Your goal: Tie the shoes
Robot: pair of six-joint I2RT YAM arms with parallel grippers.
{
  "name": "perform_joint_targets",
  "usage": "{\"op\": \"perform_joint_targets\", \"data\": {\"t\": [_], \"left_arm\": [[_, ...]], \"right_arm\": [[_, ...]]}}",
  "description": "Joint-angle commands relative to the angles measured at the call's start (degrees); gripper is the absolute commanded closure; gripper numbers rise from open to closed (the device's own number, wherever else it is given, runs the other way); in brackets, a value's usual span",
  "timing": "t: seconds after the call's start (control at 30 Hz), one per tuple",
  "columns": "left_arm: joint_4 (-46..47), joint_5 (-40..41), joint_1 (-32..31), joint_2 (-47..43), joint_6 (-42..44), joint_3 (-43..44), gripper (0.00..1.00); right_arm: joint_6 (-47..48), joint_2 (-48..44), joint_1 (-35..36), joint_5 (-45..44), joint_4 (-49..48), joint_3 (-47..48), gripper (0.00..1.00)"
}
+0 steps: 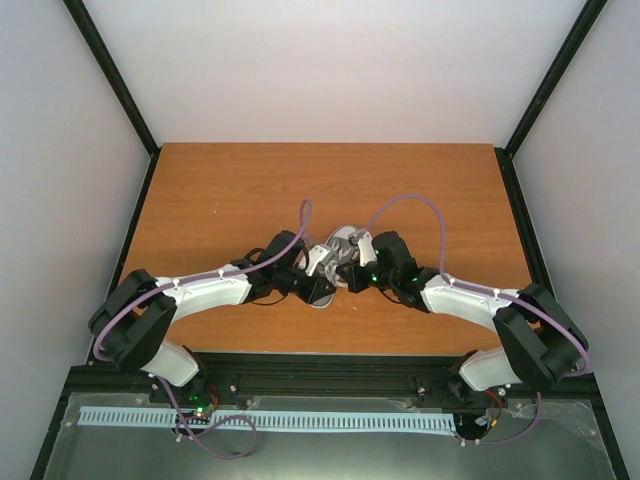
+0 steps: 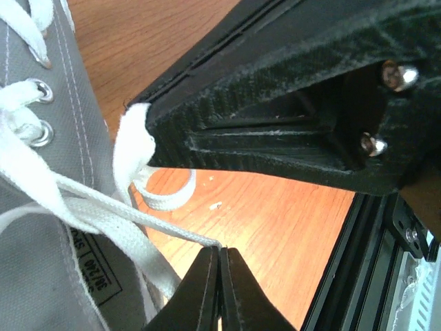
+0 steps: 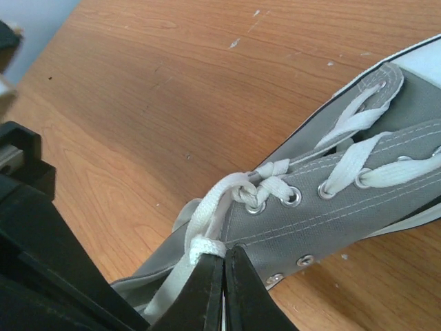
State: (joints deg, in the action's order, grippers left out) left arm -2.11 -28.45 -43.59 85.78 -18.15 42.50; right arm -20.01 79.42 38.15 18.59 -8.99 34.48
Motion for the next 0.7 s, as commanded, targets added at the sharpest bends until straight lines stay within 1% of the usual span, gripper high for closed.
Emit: {"op": "perform_joint_targets", "data": {"t": [0.0, 0.03, 0.13, 0.23, 0.3, 0.4, 0.47, 0.53, 0.6, 0.67], "left_arm": [[-1.9, 1.5, -0.5, -3.2, 0.6, 0.6, 0.94], [-2.0, 2.6, -0.5, -4.5, -0.1, 0.5, 0.91], [-3.5, 6.6, -0.3, -8.0, -2.2, 0.7, 0.78], [-6.0, 8.7, 0.2, -11.4, -3.4, 1.7, 0.62], [-8.1, 10.3, 0.7, -12.9, -3.9, 2.5, 0.54], [-10.1, 11.5, 1.8, -14.4, -4.9, 3.7, 0.44], [-10.2, 12.3, 2.6, -14.8, -6.0, 4.3, 0.40], [-9.4, 13.2, 3.2, -14.6, -7.2, 4.7, 0.38], [-8.1, 13.2, 3.7, -12.8, -8.1, 5.2, 0.39], [-6.6, 12.0, 4.3, -10.2, -8.9, 5.6, 0.43]], "right_arm": [[1.3, 2.1, -0.3, 1.2, 0.8, 1.7, 0.97], [1.3, 2.4, -0.2, 1.3, 0.7, 1.5, 0.97], [1.1, 3.2, -0.2, 1.5, 0.6, 1.2, 0.97], [1.1, 3.4, -0.1, 1.8, 0.6, 0.9, 0.97], [1.2, 3.4, 0.0, 1.8, 0.6, 0.7, 0.97], [1.3, 3.4, 0.0, 1.8, 0.7, 0.4, 0.97], [1.2, 3.4, 0.0, 1.9, 0.5, 0.2, 0.97], [1.1, 3.3, 0.0, 1.9, 0.3, -0.1, 0.97], [1.0, 3.2, 0.1, 1.8, 0.1, -0.4, 0.97], [0.9, 3.1, 0.1, 1.6, 0.0, -0.6, 0.97]]}}
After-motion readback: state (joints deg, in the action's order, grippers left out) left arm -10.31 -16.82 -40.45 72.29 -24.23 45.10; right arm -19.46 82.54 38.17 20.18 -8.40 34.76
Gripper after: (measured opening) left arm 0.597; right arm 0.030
